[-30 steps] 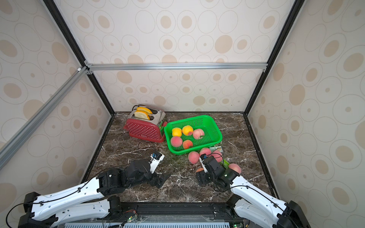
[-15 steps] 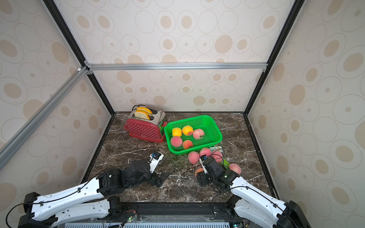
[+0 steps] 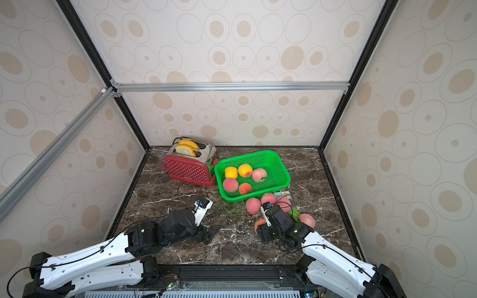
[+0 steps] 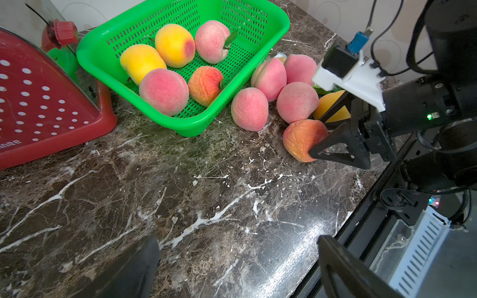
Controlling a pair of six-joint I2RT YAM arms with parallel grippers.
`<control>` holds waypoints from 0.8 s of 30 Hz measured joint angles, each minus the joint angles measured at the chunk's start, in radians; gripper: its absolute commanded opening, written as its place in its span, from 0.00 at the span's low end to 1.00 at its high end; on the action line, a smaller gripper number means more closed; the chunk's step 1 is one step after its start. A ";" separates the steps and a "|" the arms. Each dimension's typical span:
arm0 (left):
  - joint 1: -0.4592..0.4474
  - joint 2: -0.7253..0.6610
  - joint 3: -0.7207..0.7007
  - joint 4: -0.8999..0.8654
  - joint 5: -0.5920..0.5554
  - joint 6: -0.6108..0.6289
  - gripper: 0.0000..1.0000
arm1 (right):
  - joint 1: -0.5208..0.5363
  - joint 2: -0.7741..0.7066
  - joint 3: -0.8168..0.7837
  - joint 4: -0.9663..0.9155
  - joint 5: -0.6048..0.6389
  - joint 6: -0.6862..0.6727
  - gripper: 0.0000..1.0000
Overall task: Put the peaches into the basket
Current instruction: Pick up the peach from the center of the board.
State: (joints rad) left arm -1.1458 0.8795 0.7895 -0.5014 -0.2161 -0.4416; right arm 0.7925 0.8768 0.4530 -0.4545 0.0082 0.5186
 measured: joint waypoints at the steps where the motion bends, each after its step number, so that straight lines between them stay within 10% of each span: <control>1: 0.000 0.000 0.000 0.000 0.000 0.000 0.99 | 0.001 -0.013 0.000 -0.006 -0.003 0.001 0.70; 24: 0.000 0.047 -0.008 0.025 0.001 0.000 0.99 | -0.007 0.019 0.416 -0.161 0.020 -0.136 0.75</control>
State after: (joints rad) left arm -1.1458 0.9268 0.7811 -0.4767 -0.2150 -0.4412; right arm 0.7853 0.8955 0.8692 -0.6151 0.0280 0.3828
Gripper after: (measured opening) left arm 0.986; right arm 0.745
